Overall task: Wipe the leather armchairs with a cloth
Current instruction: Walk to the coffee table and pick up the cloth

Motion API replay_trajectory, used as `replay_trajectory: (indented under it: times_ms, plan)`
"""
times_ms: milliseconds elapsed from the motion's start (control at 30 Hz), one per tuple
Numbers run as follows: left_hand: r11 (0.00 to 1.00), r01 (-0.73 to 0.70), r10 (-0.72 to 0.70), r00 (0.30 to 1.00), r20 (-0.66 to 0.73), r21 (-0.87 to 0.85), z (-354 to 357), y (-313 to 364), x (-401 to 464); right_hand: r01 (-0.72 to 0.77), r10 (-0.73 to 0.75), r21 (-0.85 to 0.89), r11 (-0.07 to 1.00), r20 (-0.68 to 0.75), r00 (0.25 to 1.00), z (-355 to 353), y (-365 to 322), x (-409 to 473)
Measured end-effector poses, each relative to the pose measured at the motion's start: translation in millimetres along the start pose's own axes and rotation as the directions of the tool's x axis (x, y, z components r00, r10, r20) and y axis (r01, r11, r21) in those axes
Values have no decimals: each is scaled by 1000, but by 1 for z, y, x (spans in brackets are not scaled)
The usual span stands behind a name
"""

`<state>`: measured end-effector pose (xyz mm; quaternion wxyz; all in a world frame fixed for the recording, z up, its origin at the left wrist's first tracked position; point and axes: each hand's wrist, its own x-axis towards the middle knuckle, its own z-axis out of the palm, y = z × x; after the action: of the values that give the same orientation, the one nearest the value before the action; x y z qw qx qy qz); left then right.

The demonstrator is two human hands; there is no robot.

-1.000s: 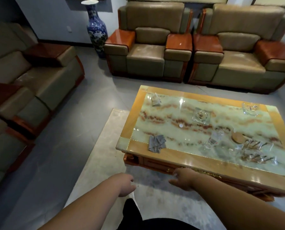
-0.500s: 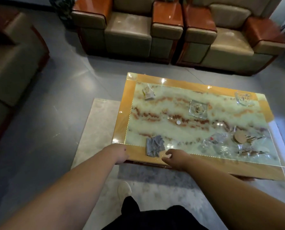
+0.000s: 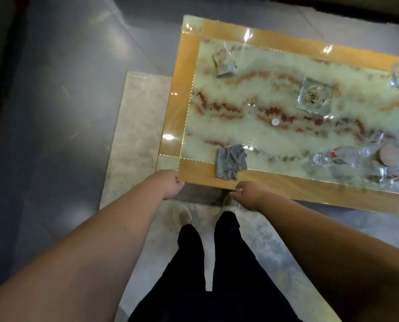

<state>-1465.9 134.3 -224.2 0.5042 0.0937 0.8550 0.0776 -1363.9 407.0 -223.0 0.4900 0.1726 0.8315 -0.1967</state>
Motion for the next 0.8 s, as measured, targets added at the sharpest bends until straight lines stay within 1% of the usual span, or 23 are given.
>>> replay_trajectory:
  times_ms: [100, 200, 267, 400, 467, 567, 667, 800]
  plan:
    - [998, 36, -36, 999, 10, -58, 12, -1, 33, -34, 34, 13, 999, 1, 999, -1, -4, 40]
    - [997, 55, -52, 998, 39, -57, 27, 3, 69, -42, 42, -60, 997, -15, 999, 0, -6, 86]
    - [996, 60, -57, 998, 40, -65, 30, 9, 94, -53, 49, -54, 997, -69, 996, -1, -8, 116]
    - [990, 47, -45, 999, 17, -132, 38, 25, 136, -107, 101, -20, 994, -198, 975, 3, -10, 165]
    - [990, 33, -30, 999, 21, -138, 44, 31, 153, -118, 99, -70, 990, -236, 967, 7, -10, 182]
    - [989, 34, -29, 999, 37, -145, 54, 37, 169, -104, 57, -145, 984, -299, 953, 12, -2, 197]
    - [992, 44, -40, 998, 40, -120, 56, 40, 171, -48, 12, -116, 992, -297, 955, 6, 6, 203]
    - [992, 67, -60, 996, 66, -104, 45, 47, 154, 40, -60, -110, 993, -178, 982, -22, 10, 193]
